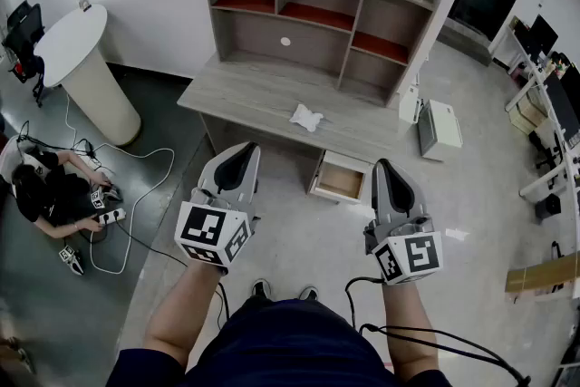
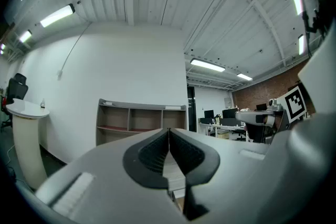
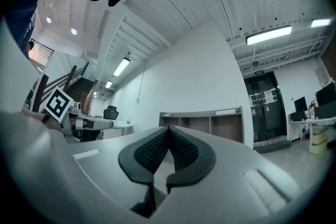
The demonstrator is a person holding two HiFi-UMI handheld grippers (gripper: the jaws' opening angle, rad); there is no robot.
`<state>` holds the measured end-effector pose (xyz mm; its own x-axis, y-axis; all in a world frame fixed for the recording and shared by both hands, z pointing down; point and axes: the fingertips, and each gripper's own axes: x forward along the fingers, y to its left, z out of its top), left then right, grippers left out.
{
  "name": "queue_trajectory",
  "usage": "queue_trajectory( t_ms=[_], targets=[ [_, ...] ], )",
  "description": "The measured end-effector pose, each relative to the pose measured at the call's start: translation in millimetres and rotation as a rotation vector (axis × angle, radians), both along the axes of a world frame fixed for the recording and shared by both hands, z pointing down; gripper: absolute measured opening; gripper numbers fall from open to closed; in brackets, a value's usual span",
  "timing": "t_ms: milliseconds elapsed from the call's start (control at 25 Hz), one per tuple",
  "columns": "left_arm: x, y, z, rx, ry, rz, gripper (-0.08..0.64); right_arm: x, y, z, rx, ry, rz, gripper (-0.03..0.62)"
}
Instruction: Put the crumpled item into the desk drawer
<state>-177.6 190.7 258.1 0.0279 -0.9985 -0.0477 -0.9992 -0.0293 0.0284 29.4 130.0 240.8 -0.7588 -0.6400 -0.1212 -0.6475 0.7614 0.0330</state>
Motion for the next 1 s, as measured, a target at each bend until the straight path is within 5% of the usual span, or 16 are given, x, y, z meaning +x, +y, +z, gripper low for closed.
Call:
queue_trajectory(
  t_ms=[1000],
  targets=[
    [41, -19, 40, -0.102, 0.011, -0.117, 0.006, 46, -55, 33, -0.070, -0.030, -0.057, 0.006]
  ],
)
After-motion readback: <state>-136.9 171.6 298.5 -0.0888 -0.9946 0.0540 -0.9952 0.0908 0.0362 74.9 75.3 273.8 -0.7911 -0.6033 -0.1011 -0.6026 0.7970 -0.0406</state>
